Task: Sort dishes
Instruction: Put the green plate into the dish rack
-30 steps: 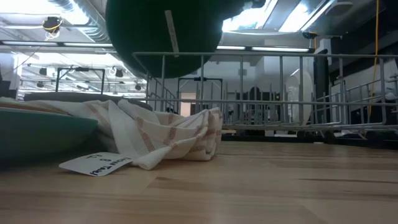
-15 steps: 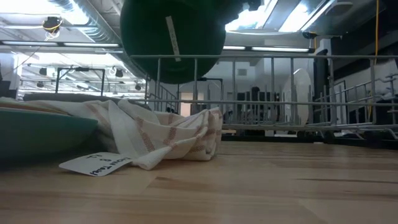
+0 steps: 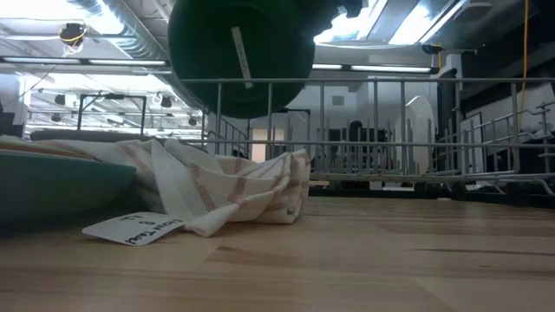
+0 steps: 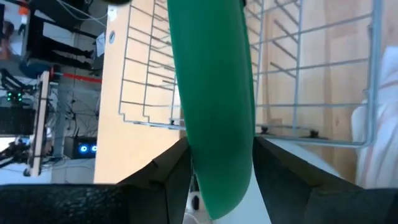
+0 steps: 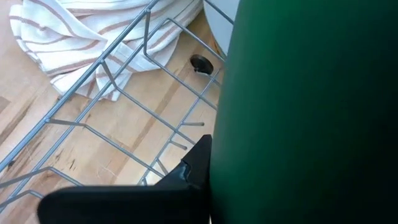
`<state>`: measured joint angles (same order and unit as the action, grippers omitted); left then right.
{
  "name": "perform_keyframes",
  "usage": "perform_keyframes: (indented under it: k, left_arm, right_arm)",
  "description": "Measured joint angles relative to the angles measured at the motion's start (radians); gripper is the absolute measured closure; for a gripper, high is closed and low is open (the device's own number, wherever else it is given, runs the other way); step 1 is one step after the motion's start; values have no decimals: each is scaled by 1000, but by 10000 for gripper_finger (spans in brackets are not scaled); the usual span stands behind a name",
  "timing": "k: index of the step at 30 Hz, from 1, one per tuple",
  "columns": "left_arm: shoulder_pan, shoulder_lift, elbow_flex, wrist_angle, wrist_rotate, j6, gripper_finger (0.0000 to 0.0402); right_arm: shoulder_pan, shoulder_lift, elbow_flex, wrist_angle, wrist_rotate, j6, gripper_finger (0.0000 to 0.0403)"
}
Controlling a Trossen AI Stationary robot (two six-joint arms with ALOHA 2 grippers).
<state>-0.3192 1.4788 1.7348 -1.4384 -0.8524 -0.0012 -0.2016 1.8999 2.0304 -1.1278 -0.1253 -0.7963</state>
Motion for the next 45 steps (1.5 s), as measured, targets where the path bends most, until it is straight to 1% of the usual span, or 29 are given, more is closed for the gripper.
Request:
perform_keyframes:
  k: [5, 8, 11, 13, 16, 21, 23, 25, 27, 28, 31, 33, 37, 41, 45]
  left_arm:
    - [-47, -2, 0, 53, 1, 16, 244]
    - [-67, -2, 1, 76, 1, 30, 244]
    - [-80, -2, 1, 89, 2, 28, 244]
    - [-92, -2, 1, 95, -20, 28, 244]
    - [-108, -2, 2, 98, -117, 34, 244]
    - [-132, 0, 1, 102, -393, 39, 244]
    - [-138, 0, 1, 100, -479, 37, 244]
    - [-136, 0, 1, 99, -517, 34, 244]
    - [-135, 0, 1, 95, -529, 18, 244]
    - [-135, 0, 1, 92, -532, 4, 244]
    - [-133, 0, 1, 85, -527, -46, 244]
    - [-127, 0, 1, 84, -488, -72, 244]
    - [-95, -1, 0, 77, -320, -123, 244]
    - [-27, -2, -19, 65, -154, -149, 247]
    - [61, -1, -52, 71, -51, -139, 256]
  right_arm:
    - [2, 0, 0, -4, -17, -30, 355]
    - [13, 1, 24, -27, -22, -33, 355]
    - [29, 5, 68, -59, -1, -56, 355]
    - [34, 7, 104, -90, 23, -64, 355]
    - [32, 5, 148, -112, 64, -50, 355]
    - [21, 3, 191, -146, 133, 2, 355]
    - [19, 3, 205, -156, 183, 30, 355]
    - [21, 3, 221, -187, 240, 46, 355]
    - [14, 3, 243, -205, 291, 76, 355]
    - [8, 3, 258, -219, 299, 99, 355]
    - [-32, 1, 295, -258, 302, 194, 355]
    - [-63, 1, 323, -281, 302, 264, 355]
    - [-138, -17, 323, -313, 282, 394, 355]
    - [-222, -39, 325, -363, 173, 514, 355]
    - [-320, -76, 325, -354, 80, 647, 355]
